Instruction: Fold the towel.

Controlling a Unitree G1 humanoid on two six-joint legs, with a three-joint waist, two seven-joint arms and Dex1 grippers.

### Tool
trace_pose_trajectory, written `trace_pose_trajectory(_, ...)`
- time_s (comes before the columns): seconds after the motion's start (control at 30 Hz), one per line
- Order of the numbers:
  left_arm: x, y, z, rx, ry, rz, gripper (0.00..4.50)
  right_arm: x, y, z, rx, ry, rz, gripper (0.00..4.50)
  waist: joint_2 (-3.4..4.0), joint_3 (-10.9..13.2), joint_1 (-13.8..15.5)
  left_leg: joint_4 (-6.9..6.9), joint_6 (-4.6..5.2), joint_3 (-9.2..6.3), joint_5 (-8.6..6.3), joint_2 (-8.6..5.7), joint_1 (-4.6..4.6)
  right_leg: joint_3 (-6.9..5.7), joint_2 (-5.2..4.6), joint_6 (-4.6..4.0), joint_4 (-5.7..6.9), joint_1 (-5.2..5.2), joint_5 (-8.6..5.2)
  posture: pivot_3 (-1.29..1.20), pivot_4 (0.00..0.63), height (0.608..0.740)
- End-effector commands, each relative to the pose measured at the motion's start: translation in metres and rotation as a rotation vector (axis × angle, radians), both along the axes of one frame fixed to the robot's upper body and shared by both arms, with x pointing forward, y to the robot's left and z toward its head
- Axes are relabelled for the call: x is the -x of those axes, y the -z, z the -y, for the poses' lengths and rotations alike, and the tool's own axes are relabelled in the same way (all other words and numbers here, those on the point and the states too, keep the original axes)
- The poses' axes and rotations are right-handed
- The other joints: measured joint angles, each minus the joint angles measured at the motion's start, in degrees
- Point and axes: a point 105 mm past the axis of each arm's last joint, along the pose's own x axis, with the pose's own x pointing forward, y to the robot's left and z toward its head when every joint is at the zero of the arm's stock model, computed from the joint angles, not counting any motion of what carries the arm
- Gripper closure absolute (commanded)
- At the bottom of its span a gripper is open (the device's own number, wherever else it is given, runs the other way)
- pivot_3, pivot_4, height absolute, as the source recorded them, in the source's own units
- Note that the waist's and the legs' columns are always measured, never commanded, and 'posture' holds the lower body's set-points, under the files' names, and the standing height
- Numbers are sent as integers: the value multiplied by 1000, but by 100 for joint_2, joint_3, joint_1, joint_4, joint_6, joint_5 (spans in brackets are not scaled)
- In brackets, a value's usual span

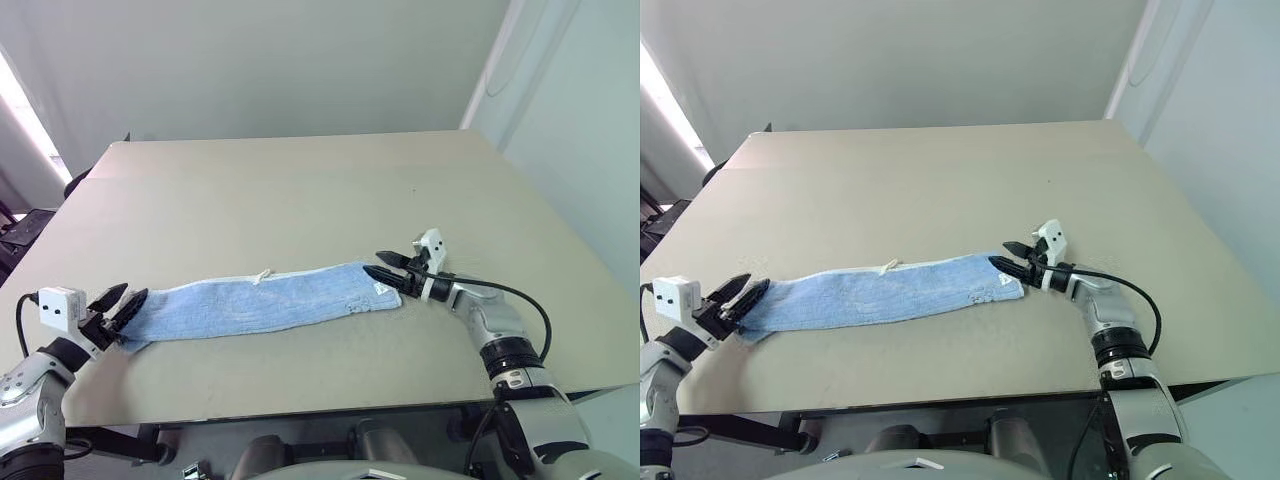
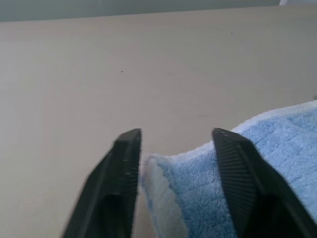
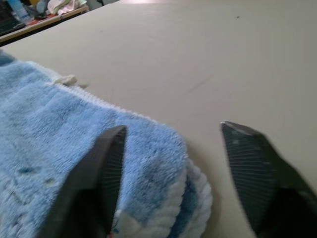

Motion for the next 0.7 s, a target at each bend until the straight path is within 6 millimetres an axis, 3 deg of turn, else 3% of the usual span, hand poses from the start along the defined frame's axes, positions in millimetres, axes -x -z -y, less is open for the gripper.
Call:
trace_pose_trajectory(0.03, -1, -24, -1, -4, 0, 87, 1592, -11, -26, 6, -43, 48, 54, 102, 0, 0, -3, 0, 0, 0, 0, 0, 0, 1, -1, 0, 1, 0, 0, 0, 0, 740)
trace_pose_trajectory(0.17, 2, -60, -11, 47, -46, 197, 1592, -13, -41, 31, -157, 118, -187, 102, 2, 1, 9, 1, 0, -2, 0, 1, -3, 6, -9, -1, 7, -6, 0, 0, 0, 740)
trace_pose_trajectory(0.33, 11, -82, 30, 70, 159, 184, 1592, 15, -53, 52, -301, 54, -530, 102, 2, -1, 19, -4, 1, -3, -1, 1, -8, 4, -14, -8, -7, -7, -5, 0, 0, 740)
trace_pose_trajectory(0.53, 10, -77, 71, 100, 301, 138, 1592, 47, -48, 55, -313, -22, -773, 102, 11, 0, -2, -3, 3, 3, -1, 0, -3, 4, 11, -18, -7, -2, -13, 0, 0, 740)
trace_pose_trajectory(0.7, 23, -52, 97, 80, 425, 4, 1592, 66, -36, 47, -334, -52, -882, 102, 9, -1, -10, -2, 3, 8, -1, 2, -2, 14, 37, -10, -11, 0, -13, 0, 0, 740)
